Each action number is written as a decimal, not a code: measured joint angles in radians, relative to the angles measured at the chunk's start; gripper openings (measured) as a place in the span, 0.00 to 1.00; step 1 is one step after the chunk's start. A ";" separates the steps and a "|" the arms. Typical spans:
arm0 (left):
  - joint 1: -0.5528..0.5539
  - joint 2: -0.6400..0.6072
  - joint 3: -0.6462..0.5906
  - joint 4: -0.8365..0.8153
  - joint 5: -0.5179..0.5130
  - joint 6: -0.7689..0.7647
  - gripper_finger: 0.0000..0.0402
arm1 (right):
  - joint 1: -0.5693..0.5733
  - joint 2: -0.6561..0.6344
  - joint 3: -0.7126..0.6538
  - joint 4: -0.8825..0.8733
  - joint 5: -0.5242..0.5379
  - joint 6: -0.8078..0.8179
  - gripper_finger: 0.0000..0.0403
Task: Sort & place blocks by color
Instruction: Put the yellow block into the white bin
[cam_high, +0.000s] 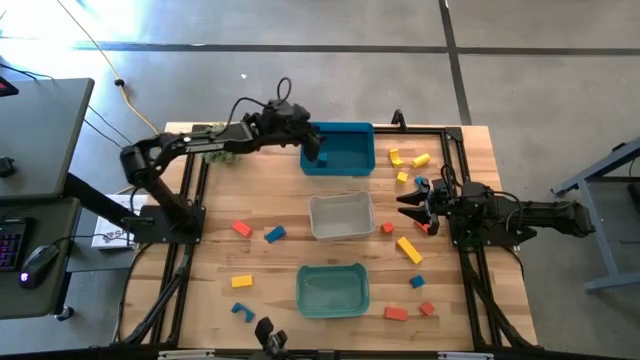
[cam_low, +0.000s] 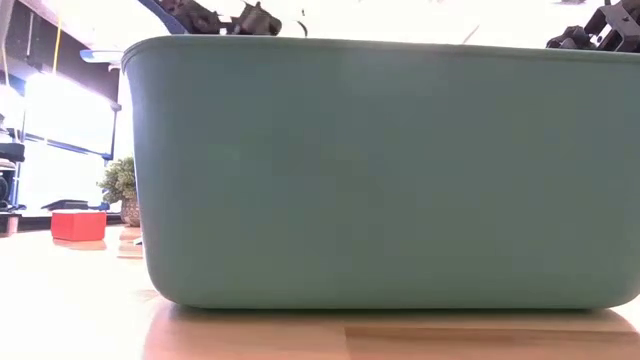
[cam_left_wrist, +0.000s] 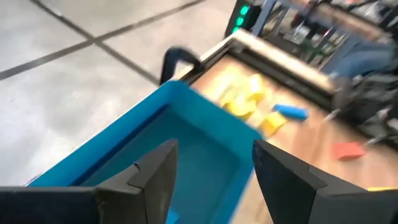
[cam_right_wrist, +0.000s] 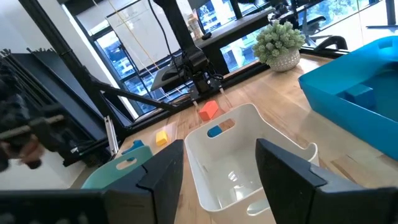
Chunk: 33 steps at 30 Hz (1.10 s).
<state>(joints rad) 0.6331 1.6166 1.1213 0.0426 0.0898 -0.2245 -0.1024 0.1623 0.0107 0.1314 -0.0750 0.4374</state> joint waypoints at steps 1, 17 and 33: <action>-0.008 -0.021 0.000 -0.010 0.000 -0.010 0.49 | 0.000 0.000 0.000 0.000 0.000 0.000 0.47; -0.157 -0.315 0.000 -0.160 -0.146 -0.117 0.49 | 0.000 0.000 0.000 0.000 0.000 0.000 0.47; -0.318 -0.350 0.000 -0.492 -0.301 -0.255 0.49 | 0.000 0.000 0.000 0.073 0.000 0.114 0.47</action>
<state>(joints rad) 0.3148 1.2667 1.1213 -0.4490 -0.2112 -0.4794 -0.1024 0.1623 0.0105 0.2046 -0.0746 0.5515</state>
